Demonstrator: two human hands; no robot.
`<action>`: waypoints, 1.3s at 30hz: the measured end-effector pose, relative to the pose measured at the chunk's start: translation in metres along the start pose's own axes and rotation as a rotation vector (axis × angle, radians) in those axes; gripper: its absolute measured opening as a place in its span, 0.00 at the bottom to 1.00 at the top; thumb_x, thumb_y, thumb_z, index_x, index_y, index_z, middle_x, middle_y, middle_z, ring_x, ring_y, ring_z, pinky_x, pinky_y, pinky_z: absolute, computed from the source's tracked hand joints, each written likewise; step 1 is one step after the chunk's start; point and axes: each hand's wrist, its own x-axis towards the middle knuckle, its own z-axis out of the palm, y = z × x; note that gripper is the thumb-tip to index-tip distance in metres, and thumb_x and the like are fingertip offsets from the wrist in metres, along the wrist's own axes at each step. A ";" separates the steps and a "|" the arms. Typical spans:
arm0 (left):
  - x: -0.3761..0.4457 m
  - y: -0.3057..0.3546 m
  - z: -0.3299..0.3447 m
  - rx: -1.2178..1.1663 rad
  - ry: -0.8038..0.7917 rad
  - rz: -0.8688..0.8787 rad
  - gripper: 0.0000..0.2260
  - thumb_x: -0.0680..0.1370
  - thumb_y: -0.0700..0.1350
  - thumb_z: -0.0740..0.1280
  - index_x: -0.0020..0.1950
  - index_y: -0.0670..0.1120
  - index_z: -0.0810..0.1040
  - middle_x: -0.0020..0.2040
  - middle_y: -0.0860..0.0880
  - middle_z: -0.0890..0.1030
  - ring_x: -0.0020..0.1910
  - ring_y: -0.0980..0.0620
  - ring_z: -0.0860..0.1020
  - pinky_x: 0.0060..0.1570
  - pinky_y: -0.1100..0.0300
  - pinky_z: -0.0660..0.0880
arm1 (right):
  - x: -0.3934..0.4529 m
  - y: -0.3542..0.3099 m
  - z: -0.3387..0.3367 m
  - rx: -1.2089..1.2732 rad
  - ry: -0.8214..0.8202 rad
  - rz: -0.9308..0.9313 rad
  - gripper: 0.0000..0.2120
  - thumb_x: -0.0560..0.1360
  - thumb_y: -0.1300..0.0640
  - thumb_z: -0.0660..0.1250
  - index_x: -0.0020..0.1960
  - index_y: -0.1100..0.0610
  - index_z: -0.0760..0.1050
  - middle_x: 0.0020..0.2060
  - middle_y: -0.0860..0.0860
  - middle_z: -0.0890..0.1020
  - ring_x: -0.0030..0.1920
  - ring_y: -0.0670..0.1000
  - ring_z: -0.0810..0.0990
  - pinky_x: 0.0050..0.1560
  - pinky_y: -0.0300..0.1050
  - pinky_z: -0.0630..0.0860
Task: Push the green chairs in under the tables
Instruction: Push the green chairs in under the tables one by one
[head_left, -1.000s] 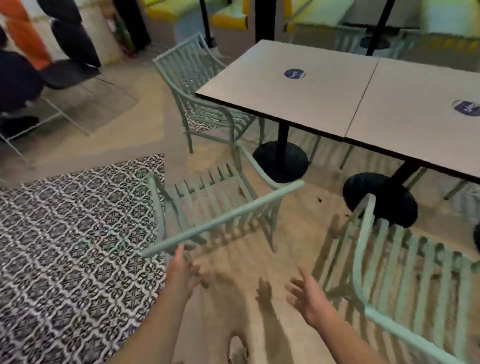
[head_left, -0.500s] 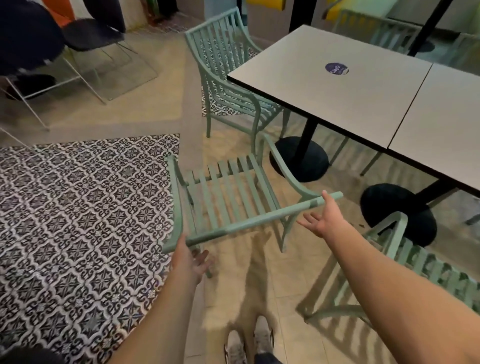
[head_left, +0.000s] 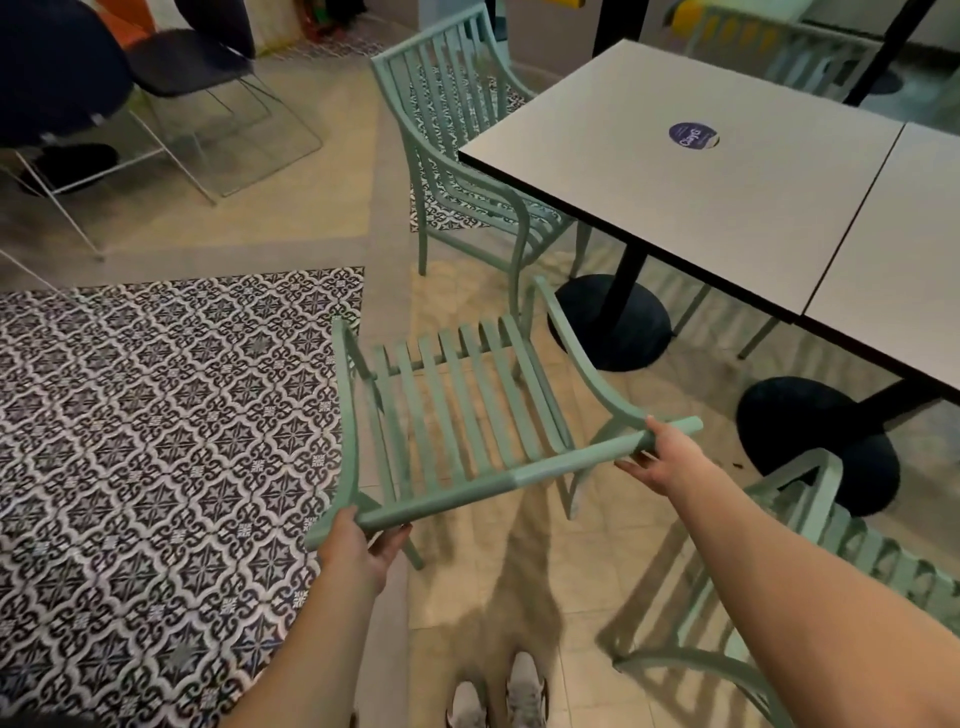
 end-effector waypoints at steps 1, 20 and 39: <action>0.001 -0.001 0.000 -0.015 0.002 0.009 0.20 0.79 0.46 0.66 0.67 0.37 0.70 0.61 0.37 0.76 0.49 0.38 0.79 0.28 0.46 0.80 | 0.004 0.002 0.000 0.002 0.004 0.002 0.24 0.77 0.57 0.67 0.70 0.60 0.65 0.60 0.59 0.76 0.60 0.61 0.76 0.50 0.64 0.78; -0.015 0.049 -0.004 0.187 -0.018 0.097 0.07 0.81 0.41 0.62 0.54 0.37 0.71 0.59 0.34 0.74 0.52 0.36 0.76 0.22 0.44 0.76 | -0.018 0.065 0.002 0.160 0.367 -0.002 0.25 0.69 0.67 0.67 0.65 0.60 0.70 0.52 0.58 0.76 0.47 0.57 0.76 0.47 0.50 0.77; 0.043 0.161 0.022 0.610 -0.257 0.109 0.03 0.80 0.39 0.60 0.48 0.39 0.71 0.44 0.37 0.74 0.42 0.39 0.75 0.20 0.46 0.75 | -0.092 0.186 0.026 0.578 0.577 0.037 0.07 0.71 0.66 0.66 0.41 0.60 0.68 0.52 0.58 0.74 0.54 0.58 0.76 0.58 0.53 0.76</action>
